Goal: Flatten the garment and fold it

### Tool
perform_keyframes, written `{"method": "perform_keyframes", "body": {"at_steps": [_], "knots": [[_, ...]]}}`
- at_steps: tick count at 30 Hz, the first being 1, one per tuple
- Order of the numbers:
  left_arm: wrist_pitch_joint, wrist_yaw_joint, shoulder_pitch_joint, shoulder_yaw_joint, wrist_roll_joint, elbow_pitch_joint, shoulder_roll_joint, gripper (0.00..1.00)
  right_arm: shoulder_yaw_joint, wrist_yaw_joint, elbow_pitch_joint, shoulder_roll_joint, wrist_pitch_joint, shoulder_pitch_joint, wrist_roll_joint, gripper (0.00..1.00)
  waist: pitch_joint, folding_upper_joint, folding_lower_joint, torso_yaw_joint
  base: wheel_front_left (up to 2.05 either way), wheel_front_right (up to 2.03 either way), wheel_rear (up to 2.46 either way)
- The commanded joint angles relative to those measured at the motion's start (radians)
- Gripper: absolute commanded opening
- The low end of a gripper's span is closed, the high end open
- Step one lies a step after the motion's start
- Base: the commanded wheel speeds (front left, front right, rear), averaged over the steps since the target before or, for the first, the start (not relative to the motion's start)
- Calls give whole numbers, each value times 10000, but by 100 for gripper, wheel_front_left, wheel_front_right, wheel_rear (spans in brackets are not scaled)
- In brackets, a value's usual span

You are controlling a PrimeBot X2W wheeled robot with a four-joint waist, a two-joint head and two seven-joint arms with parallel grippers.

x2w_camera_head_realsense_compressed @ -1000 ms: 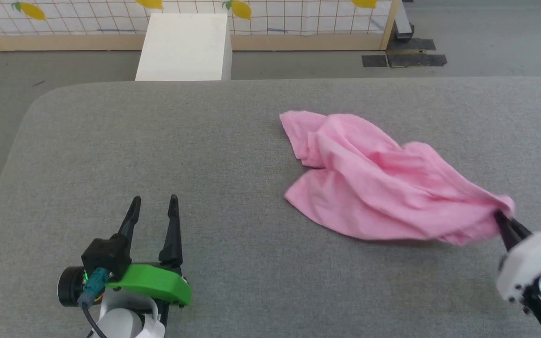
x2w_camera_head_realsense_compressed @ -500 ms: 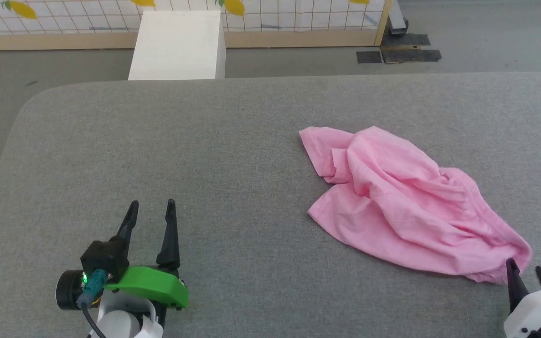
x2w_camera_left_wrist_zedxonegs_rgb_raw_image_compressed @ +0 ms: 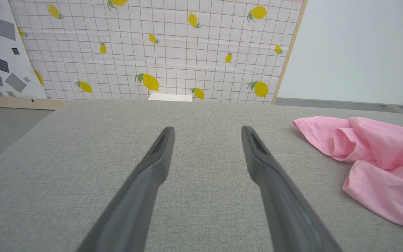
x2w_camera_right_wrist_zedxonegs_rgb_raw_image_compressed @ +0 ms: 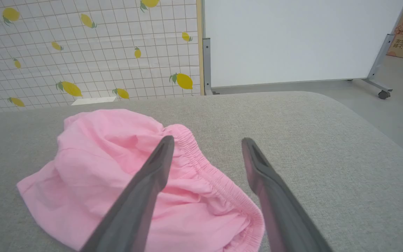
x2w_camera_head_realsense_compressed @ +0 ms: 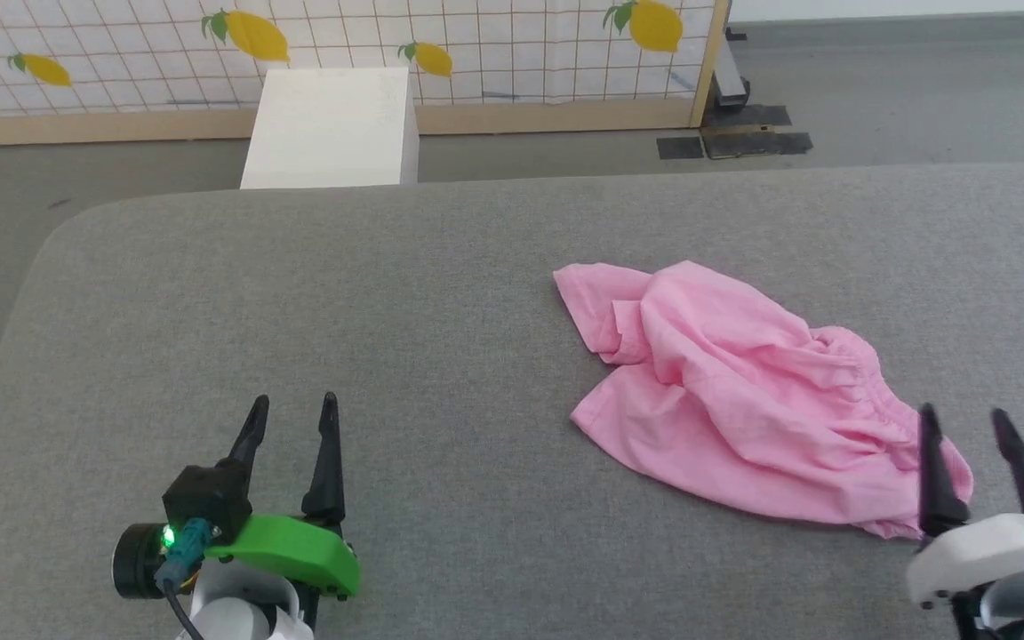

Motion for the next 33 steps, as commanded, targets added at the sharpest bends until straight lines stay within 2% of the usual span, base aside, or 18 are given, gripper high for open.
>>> {"method": "perform_keyframes", "body": {"at_steps": [1,10,18,23,28,33], "knots": [[2,-51,58,-51,47,41,28,100,288,-15,-239,33,30,153,-71,100,-52,65,0,-40,0,0,0],[164,-98,-46,-334,34,192,7,100,1708,-15,-1512,36,408,819,-7,100,-123,65,0,-187,0,0,0],[897,-533,-1193,-1341,75,681,-150,100,2269,-15,-2314,36,694,978,40,100,199,65,0,-393,0,0,0],[1844,-864,-2485,-2626,31,1503,-258,100,2527,-15,-2522,37,817,840,48,100,509,65,0,-637,0,0,0],[3030,-952,-3851,-4488,-508,2532,-321,100,2707,-15,-2596,37,859,716,52,100,777,65,0,-930,0,0,0],[4313,-957,-5047,-6380,-1515,3671,94,100,2787,-15,-2570,37,834,588,158,100,1053,65,0,-1269,0,0,0]]}}
